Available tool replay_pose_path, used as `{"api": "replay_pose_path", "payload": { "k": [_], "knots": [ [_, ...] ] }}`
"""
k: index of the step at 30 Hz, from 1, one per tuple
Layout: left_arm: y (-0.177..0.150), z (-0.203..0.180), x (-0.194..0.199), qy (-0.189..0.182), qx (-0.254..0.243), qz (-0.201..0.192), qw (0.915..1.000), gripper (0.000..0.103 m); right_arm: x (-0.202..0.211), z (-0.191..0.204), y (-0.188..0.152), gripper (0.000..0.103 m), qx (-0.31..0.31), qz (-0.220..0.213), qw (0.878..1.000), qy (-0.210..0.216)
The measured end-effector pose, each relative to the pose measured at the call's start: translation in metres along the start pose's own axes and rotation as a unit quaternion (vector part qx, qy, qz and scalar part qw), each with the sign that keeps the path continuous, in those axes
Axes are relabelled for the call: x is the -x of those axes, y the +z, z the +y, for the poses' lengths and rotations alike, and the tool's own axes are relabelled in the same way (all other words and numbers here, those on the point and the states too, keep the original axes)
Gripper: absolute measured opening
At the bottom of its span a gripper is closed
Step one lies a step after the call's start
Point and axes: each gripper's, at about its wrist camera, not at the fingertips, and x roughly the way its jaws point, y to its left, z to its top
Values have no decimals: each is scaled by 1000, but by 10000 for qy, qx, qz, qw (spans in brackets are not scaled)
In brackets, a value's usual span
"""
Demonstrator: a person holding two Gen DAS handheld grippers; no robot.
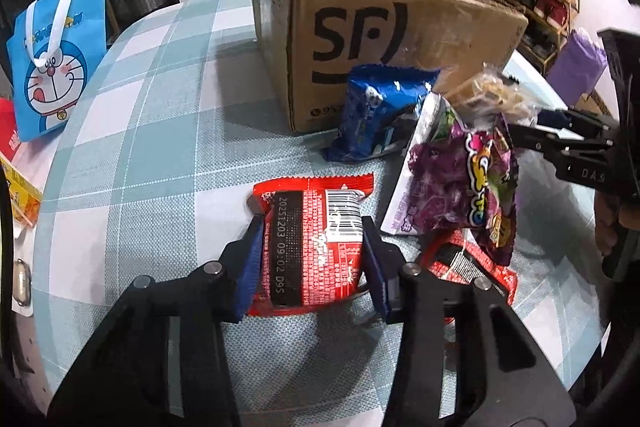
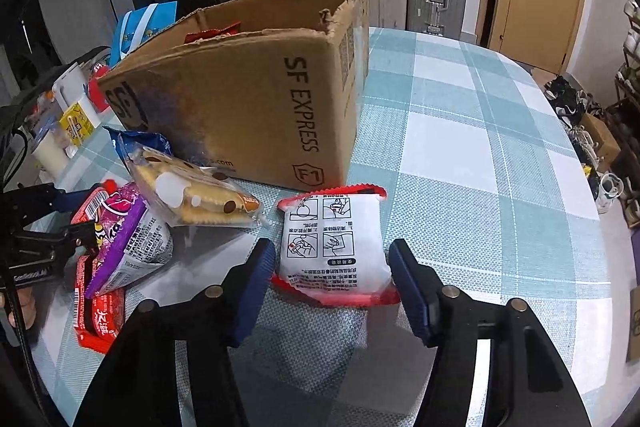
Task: Organize snacks
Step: 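Grasp the white printed packet with the right tool while the left tool grasps a red wafer packet, then carry the white packet and red wafer packet over the cardboard box with both tools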
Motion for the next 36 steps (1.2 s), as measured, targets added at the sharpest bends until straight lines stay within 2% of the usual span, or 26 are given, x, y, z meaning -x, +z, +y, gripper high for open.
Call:
{"api": "replay_pose_path", "payload": {
  "k": [6,8,11,24,36],
  "knots": [
    [3,4,10,-8,62,-203,9998,42,3,0,0,54,35,-51,10000,9],
    [3,5,13,-1,96,-255,9996,42,4,1,-1,48,37,-70,10000,10],
    [4,8,14,9,129,-281,9995,42,6,1,-1,45,61,-97,9999,37],
    [9,11,33,-49,284,-639,9975,42,19,1,1,44,53,-253,9997,39],
    [10,9,59,-138,336,-1012,9942,42,50,-2,8,44,12,-621,9981,59]
  ]
}}
